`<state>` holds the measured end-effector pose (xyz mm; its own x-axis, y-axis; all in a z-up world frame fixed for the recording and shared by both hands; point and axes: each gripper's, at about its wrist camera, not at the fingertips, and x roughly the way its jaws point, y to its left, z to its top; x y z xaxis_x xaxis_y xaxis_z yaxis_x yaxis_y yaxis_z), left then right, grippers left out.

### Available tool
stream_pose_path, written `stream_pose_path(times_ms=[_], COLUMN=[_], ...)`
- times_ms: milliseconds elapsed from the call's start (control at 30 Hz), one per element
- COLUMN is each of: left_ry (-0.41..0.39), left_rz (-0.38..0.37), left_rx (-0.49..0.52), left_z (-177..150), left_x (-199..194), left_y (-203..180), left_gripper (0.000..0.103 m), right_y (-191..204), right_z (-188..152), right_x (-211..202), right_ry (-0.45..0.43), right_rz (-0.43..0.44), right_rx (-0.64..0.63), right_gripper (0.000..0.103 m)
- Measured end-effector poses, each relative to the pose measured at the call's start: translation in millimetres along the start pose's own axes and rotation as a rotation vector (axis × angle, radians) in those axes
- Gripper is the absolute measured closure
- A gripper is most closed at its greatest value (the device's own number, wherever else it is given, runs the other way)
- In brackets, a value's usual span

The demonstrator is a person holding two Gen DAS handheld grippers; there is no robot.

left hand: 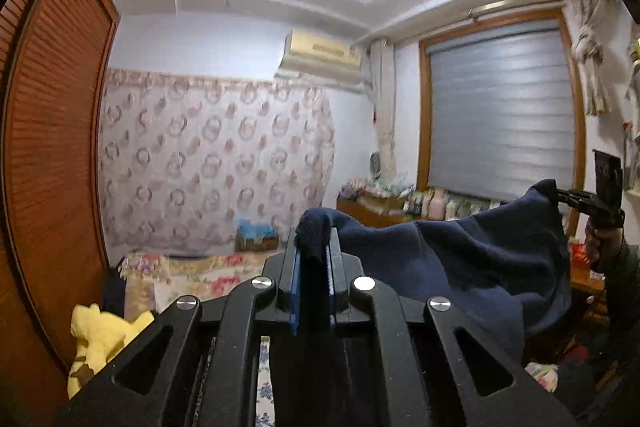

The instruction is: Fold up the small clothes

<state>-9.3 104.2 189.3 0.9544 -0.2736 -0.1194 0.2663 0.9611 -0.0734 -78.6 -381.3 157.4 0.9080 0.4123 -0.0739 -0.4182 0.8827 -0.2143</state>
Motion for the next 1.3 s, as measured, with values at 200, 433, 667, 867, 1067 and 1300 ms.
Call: stream_pose_path(times_ms=[200,433,667,867,1067,1300], left_ry=[0.170,0.415,0.484,0.531,0.515,0.539], left_rz=[0.046,0.095,0.118,0.137,0.118,0.069], left_rx=[-0.029,-0.031,-0.018,0.002,-0.010,-0.035], left_z=[-66,-149,-167,-177,-178,-188], left_x=[115,244,281,292,273,233], left_y=[31,50,43,42,33,14], left_gripper=[0.092,0.092,0.092,0.088,0.058,0.029], right_y=[-11,-35,-49,-72,-59,-27], right_z=[-42,-124,-137,-144,-145,-154], right_x=[108,252,340,351,358,323], right_ry=[0.170,0.388,0.508,0.563,0.583,0.587], right_rz=[0.011,0.018,0.012,-0.014,-0.027,-0.003], right_rx=[0.035,0.130,0.182,0.198,0.193,0.193], right_gripper=[0.095,0.095,0.095,0.095,0.072,0.053])
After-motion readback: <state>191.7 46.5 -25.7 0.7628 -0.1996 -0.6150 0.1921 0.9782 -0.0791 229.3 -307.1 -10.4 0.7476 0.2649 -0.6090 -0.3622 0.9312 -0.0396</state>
